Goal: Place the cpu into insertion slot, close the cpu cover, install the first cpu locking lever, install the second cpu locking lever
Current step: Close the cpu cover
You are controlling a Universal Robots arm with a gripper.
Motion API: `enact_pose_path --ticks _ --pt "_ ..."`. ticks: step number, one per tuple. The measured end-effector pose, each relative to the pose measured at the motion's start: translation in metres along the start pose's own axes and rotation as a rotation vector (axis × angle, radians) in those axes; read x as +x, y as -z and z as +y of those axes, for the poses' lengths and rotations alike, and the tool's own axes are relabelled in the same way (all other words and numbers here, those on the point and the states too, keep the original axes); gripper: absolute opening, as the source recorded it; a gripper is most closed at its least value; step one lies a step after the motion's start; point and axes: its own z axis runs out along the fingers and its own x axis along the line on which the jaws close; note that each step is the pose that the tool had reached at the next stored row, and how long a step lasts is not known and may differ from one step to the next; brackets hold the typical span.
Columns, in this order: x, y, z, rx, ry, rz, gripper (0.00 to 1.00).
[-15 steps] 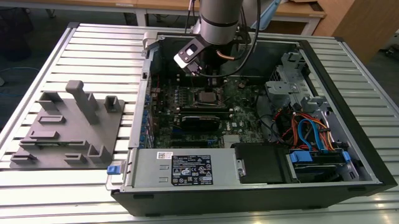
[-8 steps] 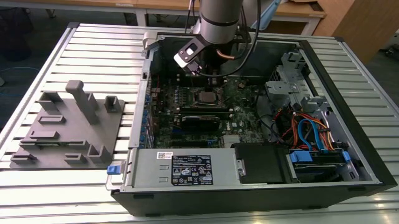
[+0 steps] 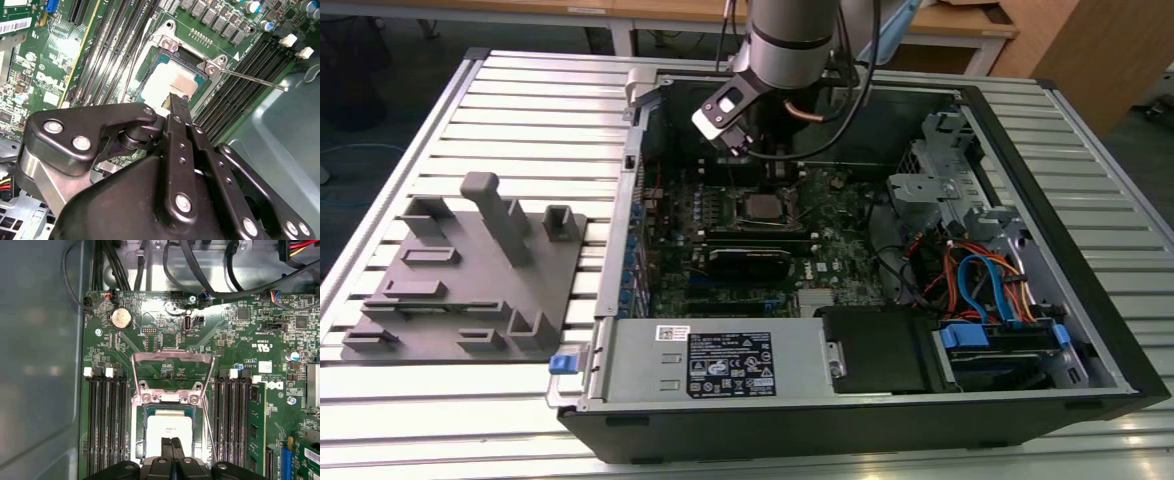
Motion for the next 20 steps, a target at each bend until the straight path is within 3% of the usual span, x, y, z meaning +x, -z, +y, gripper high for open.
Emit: enact_pose_path --ticks 7,20 --pt "0.0003 0.0083 0.0001 0.0000 0.000 0.0000 0.10" --pt "0.0006 0.0178 0.0003 0.0001 0.000 -0.0001 0.10"
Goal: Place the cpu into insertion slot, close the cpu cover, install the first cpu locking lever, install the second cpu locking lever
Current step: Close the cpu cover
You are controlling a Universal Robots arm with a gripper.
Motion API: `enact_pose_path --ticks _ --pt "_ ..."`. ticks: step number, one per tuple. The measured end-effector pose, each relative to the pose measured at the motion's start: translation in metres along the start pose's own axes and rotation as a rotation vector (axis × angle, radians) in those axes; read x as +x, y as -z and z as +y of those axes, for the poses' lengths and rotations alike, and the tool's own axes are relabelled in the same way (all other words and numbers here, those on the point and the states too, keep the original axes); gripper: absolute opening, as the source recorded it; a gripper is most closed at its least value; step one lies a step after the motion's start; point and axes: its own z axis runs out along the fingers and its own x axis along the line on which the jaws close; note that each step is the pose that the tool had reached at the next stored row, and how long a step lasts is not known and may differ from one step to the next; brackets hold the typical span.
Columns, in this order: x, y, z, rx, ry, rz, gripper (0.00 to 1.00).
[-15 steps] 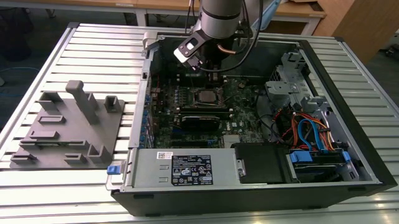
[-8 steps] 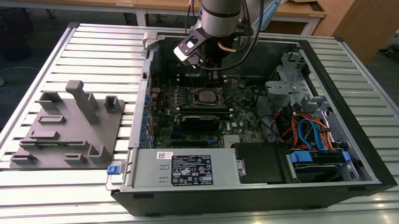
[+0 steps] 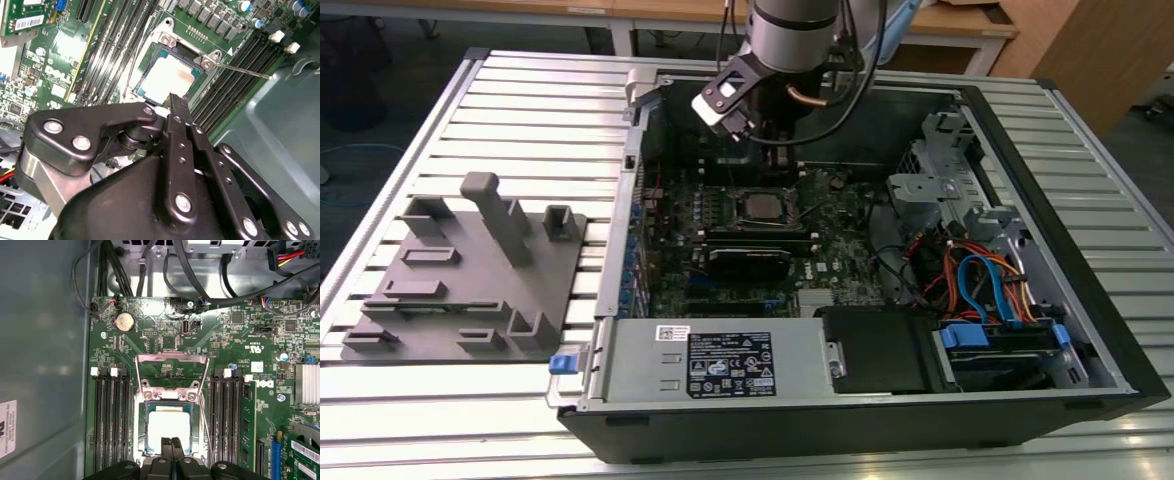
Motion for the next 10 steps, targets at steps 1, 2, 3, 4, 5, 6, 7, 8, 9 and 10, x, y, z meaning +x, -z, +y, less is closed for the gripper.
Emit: enact_pose_path --ticks 1,2,3,4,5,6,7,8,9,10 --pt "0.0000 0.0012 0.0000 0.0000 0.000 0.0001 0.10" --pt "0.0001 0.0022 0.0000 0.0000 0.000 0.0000 0.10" --pt "0.0001 0.0032 0.0001 0.0000 0.000 0.0001 0.10" --pt "0.0002 0.0043 0.0001 0.0000 0.000 0.0001 0.10" --pt "0.0002 0.0056 0.0001 0.0000 0.000 0.0001 0.10" --pt "0.0002 0.0068 0.0001 0.0000 0.000 0.0000 0.10" --pt "0.0003 0.0080 0.0001 0.0000 0.000 0.0001 0.10" --pt "0.0003 0.0094 0.0001 0.0000 0.000 0.0001 0.10" --pt "0.0004 0.0109 0.0002 -0.0001 0.000 0.0001 0.10" --pt "0.0004 0.0126 0.0002 -0.0001 0.000 0.0001 0.10"
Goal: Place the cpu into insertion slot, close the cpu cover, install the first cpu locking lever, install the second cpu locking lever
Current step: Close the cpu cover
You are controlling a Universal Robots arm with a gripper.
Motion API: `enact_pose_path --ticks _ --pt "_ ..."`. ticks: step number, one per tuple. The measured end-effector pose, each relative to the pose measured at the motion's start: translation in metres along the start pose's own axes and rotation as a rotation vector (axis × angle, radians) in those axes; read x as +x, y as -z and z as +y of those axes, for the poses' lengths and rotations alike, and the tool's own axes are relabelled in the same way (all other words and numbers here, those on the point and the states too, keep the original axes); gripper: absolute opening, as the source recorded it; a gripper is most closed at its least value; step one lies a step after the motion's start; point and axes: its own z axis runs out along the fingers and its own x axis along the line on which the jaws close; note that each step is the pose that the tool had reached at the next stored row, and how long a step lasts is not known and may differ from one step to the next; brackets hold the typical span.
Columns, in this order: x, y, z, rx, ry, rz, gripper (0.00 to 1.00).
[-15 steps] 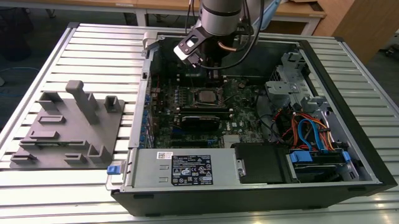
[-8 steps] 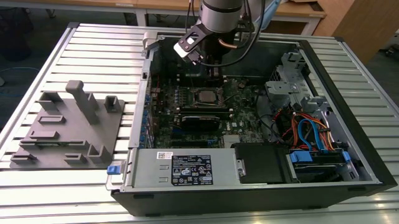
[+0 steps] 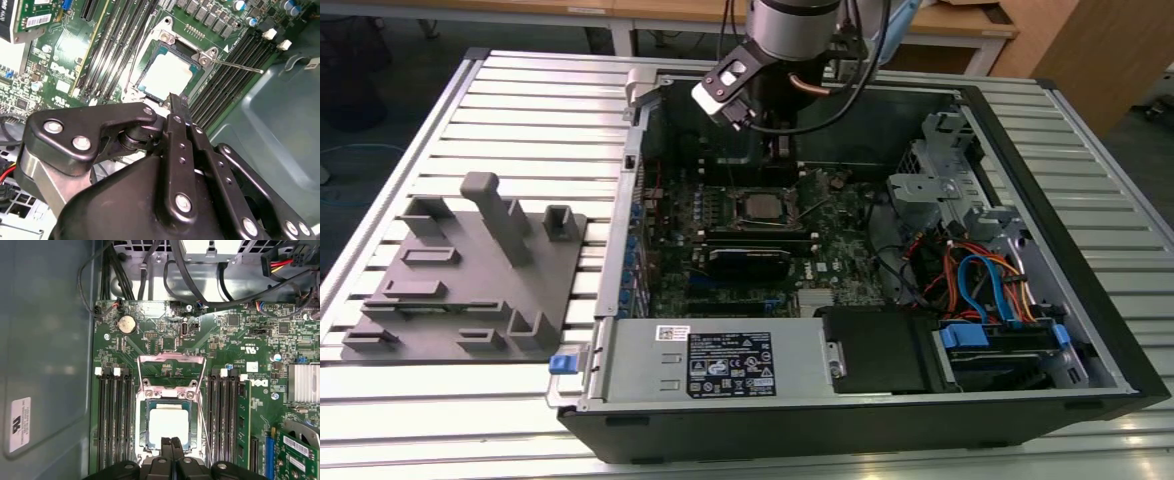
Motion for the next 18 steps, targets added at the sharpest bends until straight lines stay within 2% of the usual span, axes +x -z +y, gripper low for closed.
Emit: enact_pose_path --ticks 7,14,18 --pt "0.0003 0.0111 0.0001 0.0001 0.000 -0.0002 0.10" --pt "0.0003 0.0116 0.0006 0.0001 0.000 -0.0001 0.10" --pt "0.0004 0.0115 0.0052 0.0001 0.000 -0.0001 0.10"
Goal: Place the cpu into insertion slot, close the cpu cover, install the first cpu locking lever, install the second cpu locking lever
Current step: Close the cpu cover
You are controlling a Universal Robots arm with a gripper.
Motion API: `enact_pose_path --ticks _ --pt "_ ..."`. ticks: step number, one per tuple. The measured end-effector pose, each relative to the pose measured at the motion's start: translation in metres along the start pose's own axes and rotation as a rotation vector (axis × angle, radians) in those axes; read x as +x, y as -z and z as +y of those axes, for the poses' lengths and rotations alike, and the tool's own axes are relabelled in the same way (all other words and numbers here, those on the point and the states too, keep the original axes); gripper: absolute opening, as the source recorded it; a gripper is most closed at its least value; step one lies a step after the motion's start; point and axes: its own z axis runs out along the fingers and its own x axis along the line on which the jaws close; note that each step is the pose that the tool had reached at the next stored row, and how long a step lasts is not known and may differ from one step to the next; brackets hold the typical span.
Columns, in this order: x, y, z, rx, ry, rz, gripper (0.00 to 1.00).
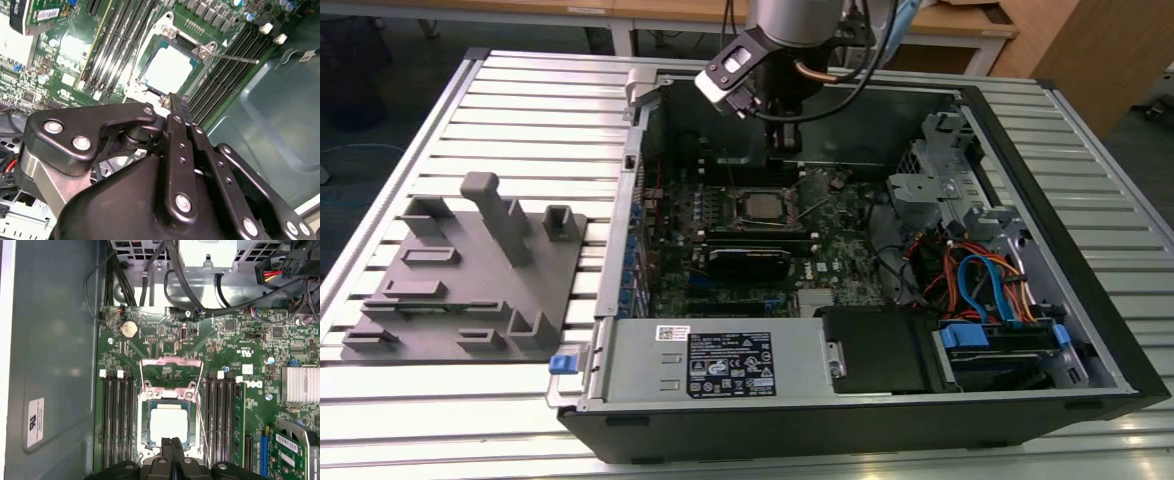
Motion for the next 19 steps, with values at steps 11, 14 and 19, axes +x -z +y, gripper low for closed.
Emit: enact_pose_path --ticks 11,14,19 --pt "-0.0001 -0.0003 0.0204 0.0000 -0.001 0.0001 0.10" --pt "-0.0001 -0.0004 0.0255 0.0000 -0.001 0.0000 0.10" --pt "-0.0001 -0.0009 0.0333 0.0000 -0.002 0.0001 0.10"
